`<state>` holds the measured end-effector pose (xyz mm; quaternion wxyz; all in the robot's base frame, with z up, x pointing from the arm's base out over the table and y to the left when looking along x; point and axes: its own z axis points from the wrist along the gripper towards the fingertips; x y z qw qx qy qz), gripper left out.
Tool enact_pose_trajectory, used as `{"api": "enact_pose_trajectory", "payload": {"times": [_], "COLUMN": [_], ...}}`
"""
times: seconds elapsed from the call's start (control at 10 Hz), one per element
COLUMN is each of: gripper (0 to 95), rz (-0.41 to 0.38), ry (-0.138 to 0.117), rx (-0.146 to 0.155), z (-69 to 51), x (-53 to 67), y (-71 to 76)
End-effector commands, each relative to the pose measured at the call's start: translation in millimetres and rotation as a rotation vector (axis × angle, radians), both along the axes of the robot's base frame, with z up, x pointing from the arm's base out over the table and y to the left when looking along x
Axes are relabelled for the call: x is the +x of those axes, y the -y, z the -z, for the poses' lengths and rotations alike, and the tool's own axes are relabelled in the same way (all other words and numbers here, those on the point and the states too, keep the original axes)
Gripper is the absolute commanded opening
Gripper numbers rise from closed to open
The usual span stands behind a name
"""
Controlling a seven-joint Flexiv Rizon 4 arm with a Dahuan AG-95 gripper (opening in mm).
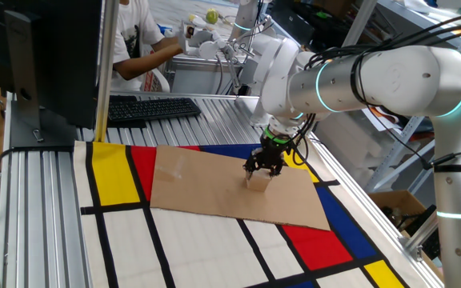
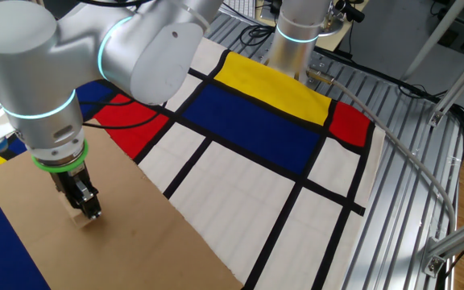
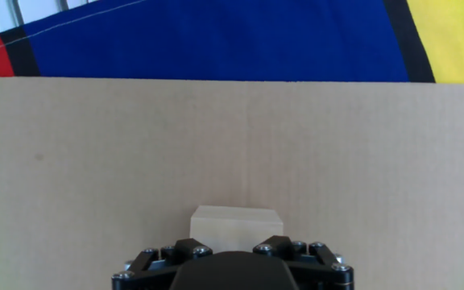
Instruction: Grab the block and place it at the designated location
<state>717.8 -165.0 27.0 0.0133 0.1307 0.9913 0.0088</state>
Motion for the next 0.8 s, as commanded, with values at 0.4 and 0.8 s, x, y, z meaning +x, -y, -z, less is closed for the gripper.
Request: {"api": "enact_pose_trajectory", "payload": {"times": [0.4,0.8], "gripper": [95.0,95.0], "rz": [-0.017,-0.009], "ry": [0.009,-0.018], "rx": [0.002,-0.010], "z": [-2.0,-32.6], "x": [0.3,6.5], "y": [-1.9,-4.8]}}
